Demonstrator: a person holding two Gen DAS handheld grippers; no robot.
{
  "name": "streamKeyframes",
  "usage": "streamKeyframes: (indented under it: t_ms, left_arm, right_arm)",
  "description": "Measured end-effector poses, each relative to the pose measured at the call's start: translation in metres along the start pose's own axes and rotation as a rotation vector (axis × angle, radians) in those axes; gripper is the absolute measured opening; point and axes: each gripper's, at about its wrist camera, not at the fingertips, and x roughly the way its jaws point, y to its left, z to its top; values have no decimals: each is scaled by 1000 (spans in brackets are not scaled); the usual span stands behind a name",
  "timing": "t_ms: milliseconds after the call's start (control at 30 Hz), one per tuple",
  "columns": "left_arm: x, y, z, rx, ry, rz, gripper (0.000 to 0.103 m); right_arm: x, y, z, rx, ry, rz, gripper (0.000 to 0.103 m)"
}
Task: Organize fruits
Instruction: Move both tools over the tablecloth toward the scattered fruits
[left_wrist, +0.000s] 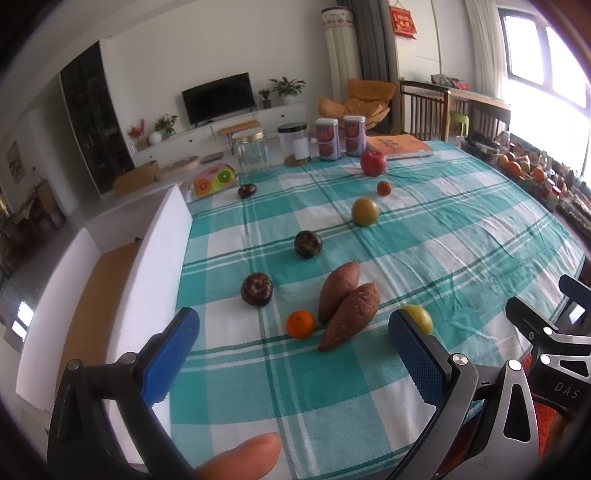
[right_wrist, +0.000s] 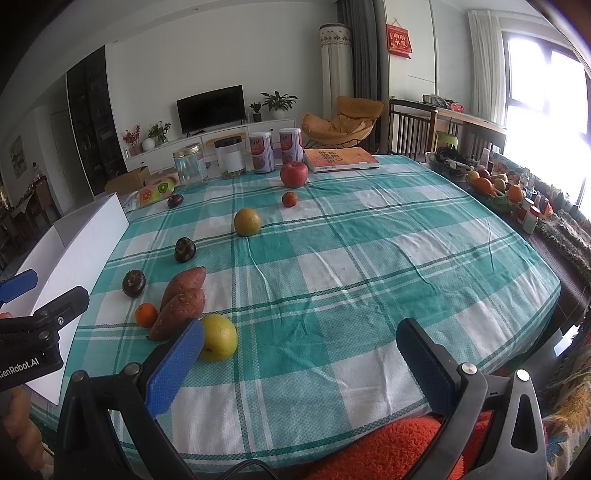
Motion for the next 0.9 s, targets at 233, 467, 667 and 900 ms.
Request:
streamKeyframes:
  t_ms: [233, 467, 667, 900]
  left_arm:
    - [2, 0, 0, -10, 24, -12, 103]
    - [3, 7, 0, -36, 23, -1, 103]
    - [10, 15, 0, -94, 51, -29, 103]
    - [6, 12, -1, -104, 49, -63, 103]
  right_arm:
    - [-1, 0, 0, 0, 2, 0, 103]
    - [-21, -3, 29, -174, -71, -180, 103]
    - [-54, -8, 61, -369, -1, -384, 103]
    - [-21, -3, 32, -107, 73, 41, 103]
